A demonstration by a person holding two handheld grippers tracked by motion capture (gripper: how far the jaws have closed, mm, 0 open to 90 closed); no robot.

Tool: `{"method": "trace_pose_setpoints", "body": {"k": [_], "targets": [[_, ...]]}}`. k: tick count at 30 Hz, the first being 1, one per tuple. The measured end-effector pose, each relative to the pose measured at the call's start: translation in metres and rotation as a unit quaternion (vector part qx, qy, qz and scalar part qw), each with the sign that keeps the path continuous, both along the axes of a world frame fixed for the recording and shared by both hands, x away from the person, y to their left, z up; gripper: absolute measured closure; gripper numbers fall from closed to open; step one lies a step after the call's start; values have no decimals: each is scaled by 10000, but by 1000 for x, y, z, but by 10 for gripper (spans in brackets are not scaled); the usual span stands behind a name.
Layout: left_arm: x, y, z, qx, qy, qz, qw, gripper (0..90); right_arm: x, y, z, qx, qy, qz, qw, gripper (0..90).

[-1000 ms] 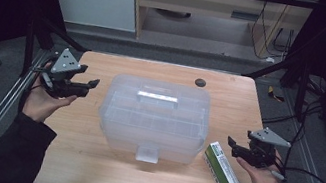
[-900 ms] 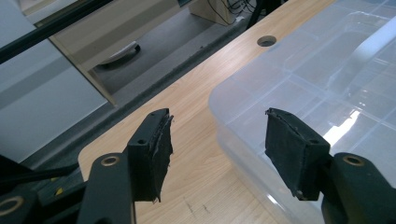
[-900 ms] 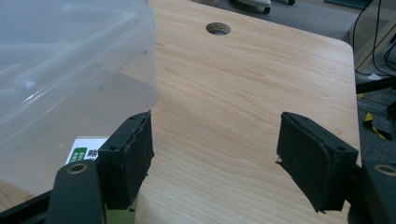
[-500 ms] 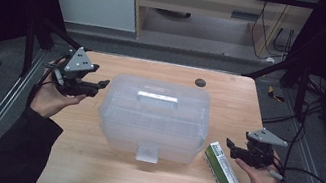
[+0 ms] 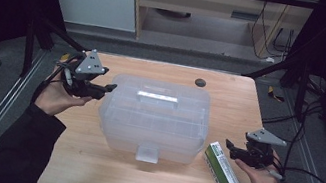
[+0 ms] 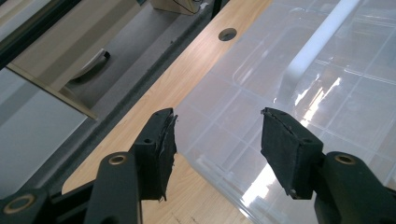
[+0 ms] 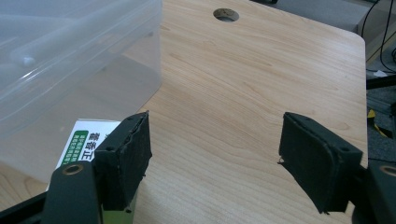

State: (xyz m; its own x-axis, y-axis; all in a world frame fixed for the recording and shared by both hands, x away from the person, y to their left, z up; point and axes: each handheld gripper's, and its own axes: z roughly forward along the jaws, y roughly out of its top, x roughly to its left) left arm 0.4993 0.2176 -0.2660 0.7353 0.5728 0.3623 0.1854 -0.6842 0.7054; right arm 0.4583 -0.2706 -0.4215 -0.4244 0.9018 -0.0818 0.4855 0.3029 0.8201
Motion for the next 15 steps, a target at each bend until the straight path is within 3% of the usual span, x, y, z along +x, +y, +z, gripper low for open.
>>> {"method": "trace_pose_setpoints", "body": {"k": [6, 12, 15], "targets": [[0, -10, 3, 241, 27, -166, 9996, 441, 0, 0, -1, -39, 7, 21, 10000, 246], [0, -16, 6, 337, 39, -244, 9991, 445, 1, -1, -1, -55, 17, 18, 10000, 243], [-2, -21, 8, 512, 50, -346, 9981, 454, 1, -1, -1, -59, 24, 22, 10000, 239]]}}
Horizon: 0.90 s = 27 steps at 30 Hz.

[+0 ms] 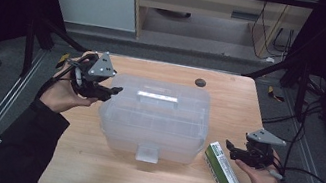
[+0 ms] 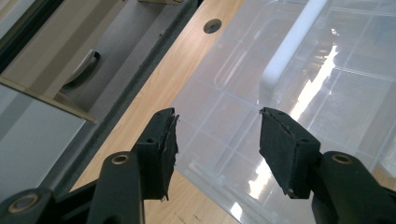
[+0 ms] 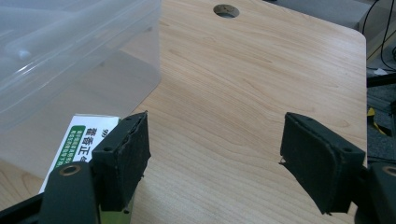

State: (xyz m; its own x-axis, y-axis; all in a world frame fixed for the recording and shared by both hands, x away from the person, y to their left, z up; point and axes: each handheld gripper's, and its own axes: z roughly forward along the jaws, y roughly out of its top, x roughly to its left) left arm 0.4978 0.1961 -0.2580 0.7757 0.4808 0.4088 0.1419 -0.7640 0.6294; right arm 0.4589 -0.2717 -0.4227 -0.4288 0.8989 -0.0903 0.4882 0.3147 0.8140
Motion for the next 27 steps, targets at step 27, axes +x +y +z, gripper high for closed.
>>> {"method": "trace_pose_setpoints", "body": {"k": [27], "targets": [[-2, -31, 2, 812, 156, -466, 9955, 455, 0, -1, -2, -1, 87, -30, 10000, 234]]}}
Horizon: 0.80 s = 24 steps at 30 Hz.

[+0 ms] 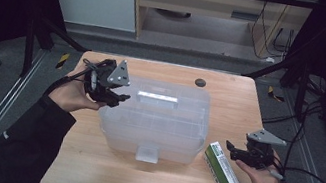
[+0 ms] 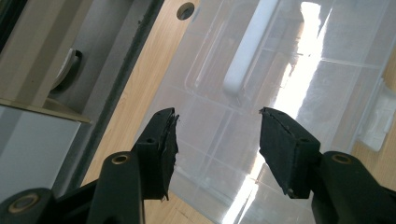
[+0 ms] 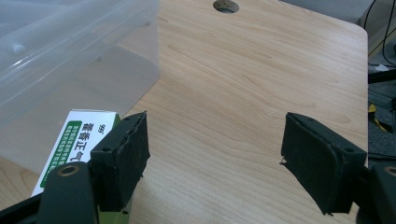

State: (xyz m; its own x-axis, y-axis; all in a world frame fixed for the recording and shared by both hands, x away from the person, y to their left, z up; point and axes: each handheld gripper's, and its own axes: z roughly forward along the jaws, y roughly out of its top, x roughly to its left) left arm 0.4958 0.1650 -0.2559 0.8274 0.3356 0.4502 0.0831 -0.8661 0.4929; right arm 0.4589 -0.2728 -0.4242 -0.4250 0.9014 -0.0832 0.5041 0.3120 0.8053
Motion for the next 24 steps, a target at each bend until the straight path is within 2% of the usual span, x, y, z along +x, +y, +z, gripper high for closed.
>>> {"method": "trace_pose_setpoints", "body": {"k": [13, 18, 21, 22, 24], "targets": [[0, -17, 1, 252, -1, -194, 9995, 466, 0, 0, -1, 2, 56, 18, 10000, 237], [1, -26, 1, 485, 28, -279, 9984, 471, 0, 0, -1, -1, 53, 34, 10000, 238], [1, -29, 1, 537, 44, -303, 9981, 477, 0, 0, 0, 9, 79, 23, 10000, 238], [2, -32, 0, 650, 37, -320, 9974, 480, 0, 0, -1, 7, 89, 21, 10000, 238], [1, -35, 0, 708, 31, -337, 9969, 483, 0, 0, -1, -6, 96, 31, 9999, 239]]}}
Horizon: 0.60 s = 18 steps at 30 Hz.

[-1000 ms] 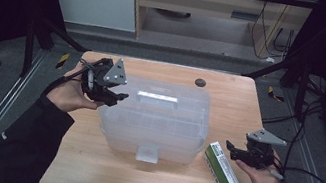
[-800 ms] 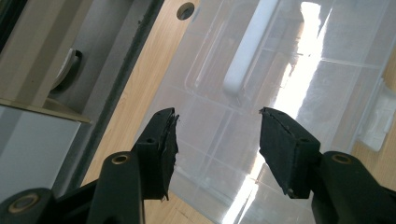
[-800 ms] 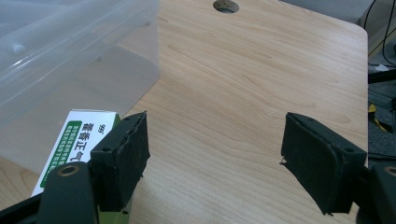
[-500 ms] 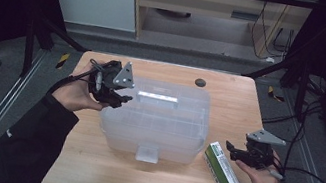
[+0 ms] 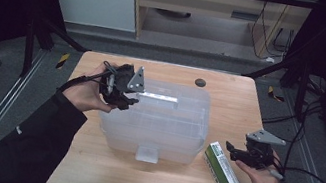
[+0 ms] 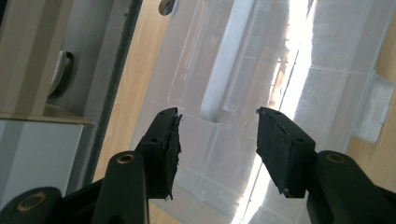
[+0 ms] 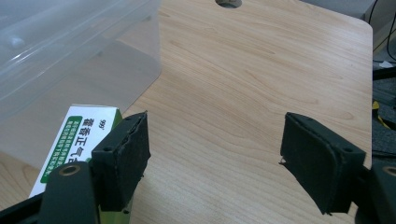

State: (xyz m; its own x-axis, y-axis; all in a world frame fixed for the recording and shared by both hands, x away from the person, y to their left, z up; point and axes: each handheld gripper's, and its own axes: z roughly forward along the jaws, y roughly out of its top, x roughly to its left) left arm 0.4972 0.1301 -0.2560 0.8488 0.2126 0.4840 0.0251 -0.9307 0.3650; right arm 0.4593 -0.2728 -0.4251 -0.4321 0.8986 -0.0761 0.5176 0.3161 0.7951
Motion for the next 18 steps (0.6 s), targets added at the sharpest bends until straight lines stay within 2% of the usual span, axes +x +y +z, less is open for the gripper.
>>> {"method": "trace_pose_setpoints", "body": {"k": [18], "targets": [[6, -19, -6, 413, -56, -133, 9990, 491, 1, 1, -1, -28, 48, 49, 10000, 239]]}}
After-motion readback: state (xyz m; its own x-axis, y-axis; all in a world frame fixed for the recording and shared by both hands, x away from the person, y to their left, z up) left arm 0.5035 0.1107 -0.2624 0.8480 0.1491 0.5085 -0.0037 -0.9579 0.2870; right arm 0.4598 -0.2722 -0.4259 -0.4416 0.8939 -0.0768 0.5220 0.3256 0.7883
